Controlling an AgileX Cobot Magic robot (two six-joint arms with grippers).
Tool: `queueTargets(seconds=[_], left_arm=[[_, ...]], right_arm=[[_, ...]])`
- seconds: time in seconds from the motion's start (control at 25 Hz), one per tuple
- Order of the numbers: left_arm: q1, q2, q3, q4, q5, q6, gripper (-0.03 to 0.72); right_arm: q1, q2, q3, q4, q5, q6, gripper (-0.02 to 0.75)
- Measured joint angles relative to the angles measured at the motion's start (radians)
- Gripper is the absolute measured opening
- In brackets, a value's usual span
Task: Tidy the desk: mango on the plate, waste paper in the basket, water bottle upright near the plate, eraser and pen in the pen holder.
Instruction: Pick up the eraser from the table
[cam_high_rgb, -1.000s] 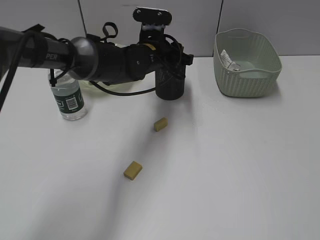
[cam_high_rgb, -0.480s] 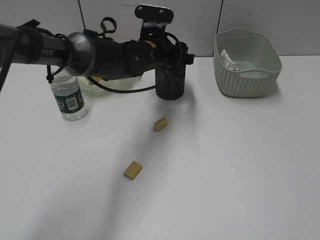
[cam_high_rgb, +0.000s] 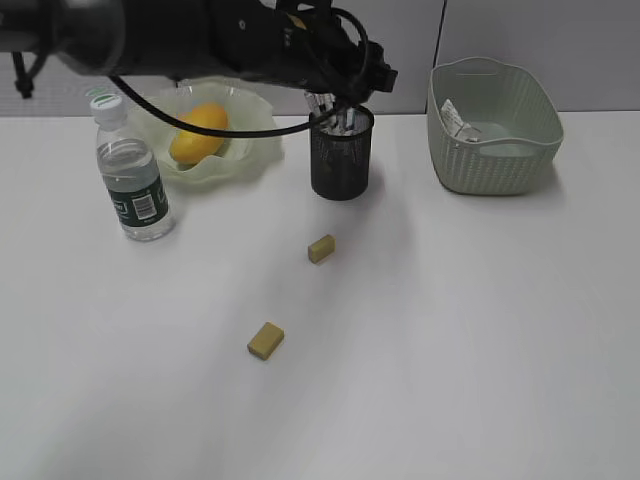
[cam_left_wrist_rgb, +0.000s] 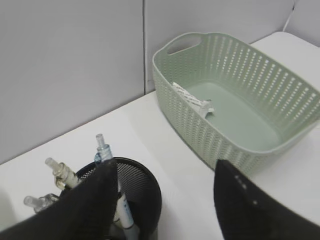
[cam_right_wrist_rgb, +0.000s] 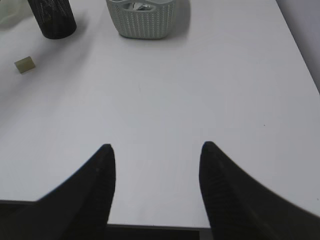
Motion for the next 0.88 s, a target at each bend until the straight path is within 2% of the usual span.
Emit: queueTargets(seconds=[0.36,0.64,0.72,0.88], left_arm=[[0.0,-0.158,0.0,0.07,0.291,0.0,0.465],[0.0,-0.24,0.0,0.127,0.424,-0.007,0.465],[0.0,-0.261,0.0,0.184,0.451,-0.052,0.465],[-0.001,-0.313,0.0,0.371,0.511,-0.271,0.465]], right_arm=[[0.0,0.0,0.0,0.0,0.0,0.0,0.432],[0.0,0.0,0.0,0.0,0.0,0.0,0.432],[0.0,0.0,0.0,0.0,0.0,0.0,0.432],[0.0,0.0,0.0,0.0,0.0,0.0,0.432]])
